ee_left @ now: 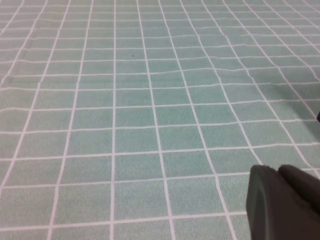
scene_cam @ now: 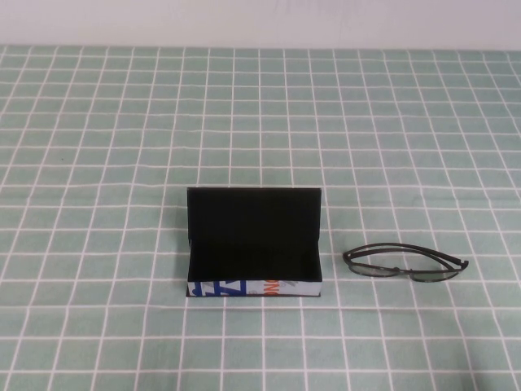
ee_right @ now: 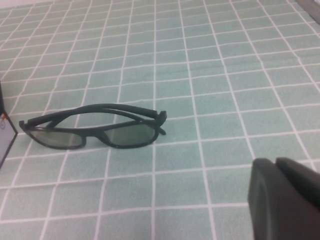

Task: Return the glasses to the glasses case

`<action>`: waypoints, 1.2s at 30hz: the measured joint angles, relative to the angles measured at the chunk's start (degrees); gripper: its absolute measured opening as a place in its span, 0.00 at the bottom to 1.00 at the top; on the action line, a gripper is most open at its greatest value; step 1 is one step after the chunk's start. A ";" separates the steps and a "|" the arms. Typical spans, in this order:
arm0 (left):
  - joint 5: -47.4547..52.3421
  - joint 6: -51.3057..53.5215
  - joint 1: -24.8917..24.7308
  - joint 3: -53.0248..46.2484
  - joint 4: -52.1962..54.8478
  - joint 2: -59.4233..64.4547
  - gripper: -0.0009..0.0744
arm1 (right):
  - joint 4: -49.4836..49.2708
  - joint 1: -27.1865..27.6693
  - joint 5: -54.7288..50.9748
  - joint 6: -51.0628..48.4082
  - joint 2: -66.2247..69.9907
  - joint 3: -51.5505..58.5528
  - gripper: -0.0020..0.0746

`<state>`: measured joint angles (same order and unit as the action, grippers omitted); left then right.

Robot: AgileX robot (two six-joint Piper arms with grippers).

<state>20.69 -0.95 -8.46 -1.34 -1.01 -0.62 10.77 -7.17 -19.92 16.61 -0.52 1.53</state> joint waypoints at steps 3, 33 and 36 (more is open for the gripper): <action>0.00 0.00 0.00 0.00 0.00 0.00 0.01 | 0.00 0.00 1.40 0.00 0.00 0.00 0.01; 0.00 0.00 0.00 0.00 0.00 0.00 0.01 | 3.87 0.00 34.13 -0.46 0.00 0.00 0.01; 0.00 0.00 0.00 0.00 0.00 0.00 0.01 | 3.97 0.00 48.85 -3.80 0.00 0.00 0.01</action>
<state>20.69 -0.95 -8.46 -1.34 -1.01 -0.62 14.75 -7.17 28.93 12.81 -0.52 1.53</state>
